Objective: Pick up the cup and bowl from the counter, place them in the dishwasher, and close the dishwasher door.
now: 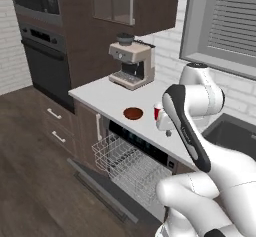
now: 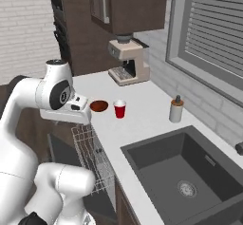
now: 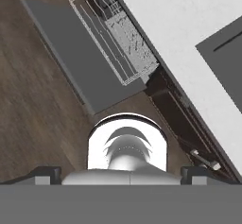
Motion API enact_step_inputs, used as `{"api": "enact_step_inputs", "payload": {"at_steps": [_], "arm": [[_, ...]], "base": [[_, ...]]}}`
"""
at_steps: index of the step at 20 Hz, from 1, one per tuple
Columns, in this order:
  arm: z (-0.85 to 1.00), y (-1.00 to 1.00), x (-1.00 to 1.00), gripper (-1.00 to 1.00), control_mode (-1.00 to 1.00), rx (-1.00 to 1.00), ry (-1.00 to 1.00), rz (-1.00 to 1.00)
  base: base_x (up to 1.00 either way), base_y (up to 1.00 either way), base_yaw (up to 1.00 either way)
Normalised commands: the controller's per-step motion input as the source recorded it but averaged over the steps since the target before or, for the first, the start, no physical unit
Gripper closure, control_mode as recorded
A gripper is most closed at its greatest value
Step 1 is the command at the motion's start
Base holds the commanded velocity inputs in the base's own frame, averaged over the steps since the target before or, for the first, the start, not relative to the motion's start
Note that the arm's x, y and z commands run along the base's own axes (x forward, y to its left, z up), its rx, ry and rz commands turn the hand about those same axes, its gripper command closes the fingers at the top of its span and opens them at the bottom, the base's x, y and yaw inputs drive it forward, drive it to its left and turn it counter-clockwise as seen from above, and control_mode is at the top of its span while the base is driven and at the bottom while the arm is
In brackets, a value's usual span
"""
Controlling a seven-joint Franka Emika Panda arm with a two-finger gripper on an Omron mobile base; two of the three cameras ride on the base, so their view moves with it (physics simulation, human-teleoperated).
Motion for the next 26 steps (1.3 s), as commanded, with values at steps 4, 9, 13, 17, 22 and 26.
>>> {"api": "enact_step_inputs", "payload": {"at_steps": [4, 9, 13, 17, 22, 26], "arm": [[0.0, 0.0, 0.0, -1.0, 1.0, 0.0, 0.0, 0.0], [-0.06, 0.0, 0.27, -1.0, -1.0, 0.0, 0.01, 0.03], [-0.16, 0.03, 0.83, -1.0, -1.0, -0.03, 0.01, -0.09], [-0.28, 0.0, 0.92, -1.0, -1.0, -0.06, 0.0, -0.14], [-0.1, 0.0, 0.87, -1.0, -1.0, -0.02, 0.0, -0.1], [-0.05, 0.0, 0.7, -1.0, -1.0, -0.04, 0.0, 0.0]], "base": [[0.0, -0.08, 0.38], [0.02, -0.01, 0.11], [0.0, 0.0, 0.0], [0.0, 0.0, 0.0], [0.0, 0.0, 0.0], [0.0, 0.0, 0.0]]}}
